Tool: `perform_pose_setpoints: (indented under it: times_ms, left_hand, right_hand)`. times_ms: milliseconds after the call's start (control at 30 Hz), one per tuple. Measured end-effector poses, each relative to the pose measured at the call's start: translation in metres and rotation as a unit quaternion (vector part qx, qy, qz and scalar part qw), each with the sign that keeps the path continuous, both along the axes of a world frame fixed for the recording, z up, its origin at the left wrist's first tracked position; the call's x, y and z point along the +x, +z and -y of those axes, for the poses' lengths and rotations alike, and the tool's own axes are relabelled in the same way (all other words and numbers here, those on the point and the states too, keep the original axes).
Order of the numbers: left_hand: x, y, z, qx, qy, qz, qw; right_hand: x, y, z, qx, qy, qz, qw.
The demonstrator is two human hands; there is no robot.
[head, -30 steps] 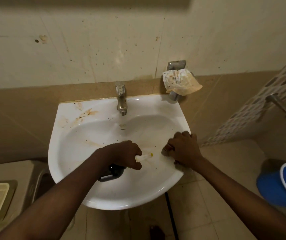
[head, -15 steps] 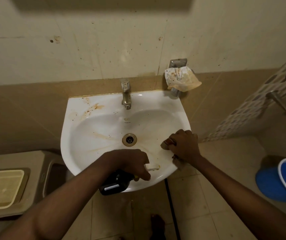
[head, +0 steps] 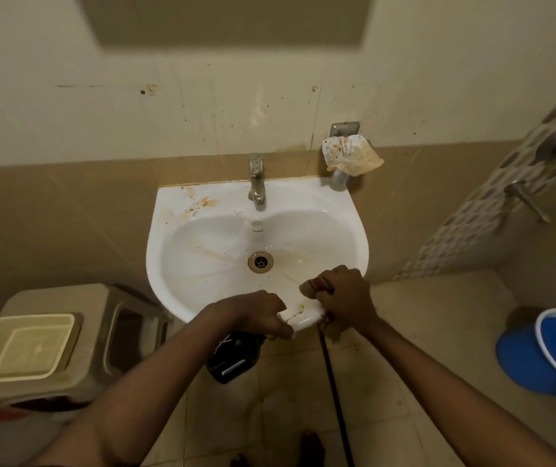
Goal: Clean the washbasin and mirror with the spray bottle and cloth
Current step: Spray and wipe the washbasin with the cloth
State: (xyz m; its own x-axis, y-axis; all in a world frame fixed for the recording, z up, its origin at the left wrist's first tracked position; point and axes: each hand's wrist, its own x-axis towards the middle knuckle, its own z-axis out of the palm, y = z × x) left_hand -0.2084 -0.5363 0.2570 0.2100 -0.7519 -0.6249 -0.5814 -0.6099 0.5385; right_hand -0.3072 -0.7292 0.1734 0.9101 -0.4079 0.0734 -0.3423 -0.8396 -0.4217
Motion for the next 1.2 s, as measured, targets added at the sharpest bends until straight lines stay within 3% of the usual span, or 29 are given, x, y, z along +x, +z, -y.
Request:
perform_pose_setpoints:
  times_ms: [100, 200, 333, 467, 600, 700, 867, 1067, 1200]
  left_hand:
    - [-0.009, 0.005, -0.006, -0.045, 0.046, 0.015, 0.998]
    - [-0.012, 0.004, -0.023, -0.052, 0.124, -0.009, 0.991]
    - [-0.021, -0.004, -0.042, -0.043, 0.181, -0.026, 0.982]
    - [-0.040, -0.005, -0.054, -0.045, 0.193, -0.005, 0.980]
    - [-0.051, -0.010, -0.071, -0.038, 0.198, 0.024, 0.979]
    - [-0.049, -0.010, -0.084, -0.025, 0.206, 0.008, 0.978]
    - [-0.034, -0.005, -0.105, 0.002, 0.205, 0.036, 0.978]
    - [-0.009, -0.003, -0.133, 0.011, 0.213, 0.059, 0.975]
    - [0.012, -0.002, -0.150, -0.001, 0.247, 0.042, 0.968]
  right_hand:
    - [0.012, 0.005, 0.011, -0.061, -0.076, -0.074, 0.992]
    - [0.015, 0.004, -0.019, -0.104, -0.112, -0.088, 0.984]
    - [0.009, 0.004, -0.076, -0.042, -0.020, -0.042, 0.998]
    - [0.000, 0.010, -0.047, 0.012, 0.089, -0.054, 0.994]
    - [-0.013, 0.004, 0.012, 0.050, 0.066, -0.026, 0.996]
    - [-0.007, -0.004, 0.005, 0.033, 0.085, -0.029, 0.995]
    - [0.021, 0.000, -0.042, 0.048, 0.256, -0.135, 0.956]
    - [0.011, 0.012, -0.034, 0.085, 0.316, -0.169, 0.930]
    - [0.048, 0.004, -0.098, 0.138, 0.368, -0.148, 0.908]
